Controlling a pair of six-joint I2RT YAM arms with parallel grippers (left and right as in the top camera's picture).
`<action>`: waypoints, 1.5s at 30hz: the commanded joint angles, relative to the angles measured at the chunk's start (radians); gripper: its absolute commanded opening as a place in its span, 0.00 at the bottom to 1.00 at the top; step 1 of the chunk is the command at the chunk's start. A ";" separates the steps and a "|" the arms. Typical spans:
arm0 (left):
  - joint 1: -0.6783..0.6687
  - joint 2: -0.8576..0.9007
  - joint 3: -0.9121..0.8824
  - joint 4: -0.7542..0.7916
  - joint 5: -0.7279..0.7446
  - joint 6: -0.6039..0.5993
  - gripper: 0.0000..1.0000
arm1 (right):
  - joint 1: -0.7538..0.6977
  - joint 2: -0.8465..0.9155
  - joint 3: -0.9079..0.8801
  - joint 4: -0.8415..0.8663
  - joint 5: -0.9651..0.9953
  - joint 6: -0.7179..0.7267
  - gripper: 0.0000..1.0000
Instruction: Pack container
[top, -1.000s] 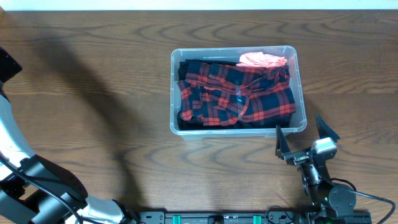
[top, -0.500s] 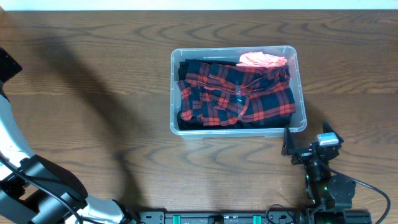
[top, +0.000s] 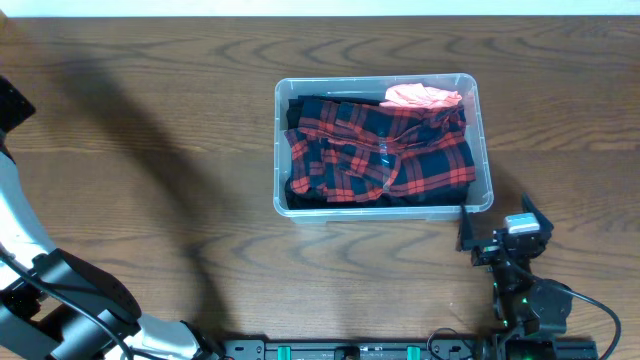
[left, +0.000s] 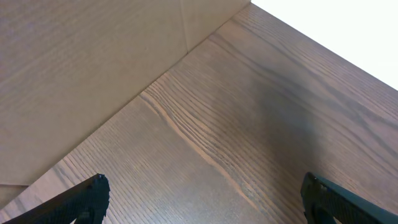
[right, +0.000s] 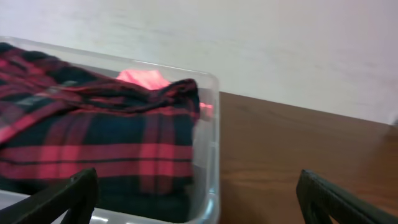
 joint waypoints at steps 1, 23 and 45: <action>0.003 -0.003 0.008 -0.002 -0.005 -0.012 0.98 | -0.035 -0.007 -0.002 -0.003 -0.005 -0.018 0.99; 0.003 -0.003 0.008 -0.002 -0.005 -0.012 0.98 | 0.056 -0.007 -0.002 -0.004 -0.005 -0.018 0.99; 0.003 -0.003 0.008 -0.002 -0.005 -0.012 0.98 | 0.056 -0.007 -0.002 -0.004 -0.005 -0.018 0.99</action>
